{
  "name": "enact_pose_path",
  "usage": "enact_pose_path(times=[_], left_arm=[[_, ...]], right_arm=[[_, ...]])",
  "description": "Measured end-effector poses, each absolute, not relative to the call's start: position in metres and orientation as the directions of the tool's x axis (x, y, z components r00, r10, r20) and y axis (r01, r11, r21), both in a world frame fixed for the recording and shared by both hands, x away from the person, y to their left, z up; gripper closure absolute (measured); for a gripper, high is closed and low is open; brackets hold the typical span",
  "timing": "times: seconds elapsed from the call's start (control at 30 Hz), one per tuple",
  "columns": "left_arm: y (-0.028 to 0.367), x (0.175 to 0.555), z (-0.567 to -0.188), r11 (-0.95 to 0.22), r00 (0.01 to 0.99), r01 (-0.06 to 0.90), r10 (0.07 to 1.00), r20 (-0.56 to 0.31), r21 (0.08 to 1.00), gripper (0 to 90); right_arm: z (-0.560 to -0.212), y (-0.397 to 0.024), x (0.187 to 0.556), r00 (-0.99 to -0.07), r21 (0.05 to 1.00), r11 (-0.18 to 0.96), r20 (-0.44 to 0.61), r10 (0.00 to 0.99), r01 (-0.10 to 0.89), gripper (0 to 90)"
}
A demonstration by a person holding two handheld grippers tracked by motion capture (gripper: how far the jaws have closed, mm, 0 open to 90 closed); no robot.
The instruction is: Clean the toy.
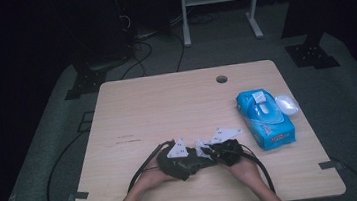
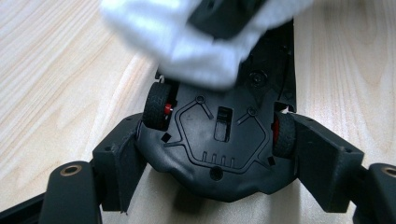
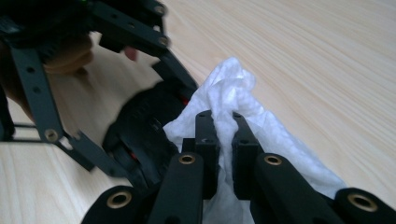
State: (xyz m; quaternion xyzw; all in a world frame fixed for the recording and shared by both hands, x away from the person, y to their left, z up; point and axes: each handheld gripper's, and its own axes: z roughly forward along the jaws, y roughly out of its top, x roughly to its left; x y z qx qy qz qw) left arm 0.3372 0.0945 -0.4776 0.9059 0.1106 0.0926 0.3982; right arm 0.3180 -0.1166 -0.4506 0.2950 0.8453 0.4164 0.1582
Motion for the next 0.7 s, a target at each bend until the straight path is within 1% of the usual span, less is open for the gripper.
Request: enact_pose_path(times=[0.1,0.17,0.27,0.4,0.47,0.7], left_arm=[[0.096,0.337,-0.478,-0.657,0.957,0.130,0.278,0.078,0.742,23.9],[0.097,0.338,-0.478,-0.657,0.957,0.132,0.278,0.077,0.742,24.0],[0.095,0.338,-0.477,-0.658,0.957,0.128,0.279,0.083,0.742,24.0],[0.095,0.338,-0.477,-0.660,0.958,0.129,0.276,0.080,0.740,24.0],[0.096,0.338,-0.478,-0.658,0.957,0.132,0.279,0.078,0.741,24.0],[0.096,0.338,-0.478,-0.659,0.958,0.128,0.275,0.079,0.742,24.0]], right_arm=[[-0.450,-0.110,0.321,-0.784,0.794,0.493,-0.034,0.619,0.355,84.4],[-0.449,-0.115,0.323,-0.766,0.796,0.481,-0.035,0.641,0.367,84.5],[-0.447,-0.123,0.328,-0.742,0.799,0.448,-0.004,0.670,0.400,84.4],[-0.449,-0.109,0.326,-0.767,0.799,0.477,-0.030,0.641,0.367,84.4],[-0.449,-0.108,0.327,-0.771,0.799,0.478,-0.027,0.636,0.366,84.4],[-0.446,-0.144,0.323,-0.714,0.804,0.436,-0.022,0.700,0.403,84.5]])
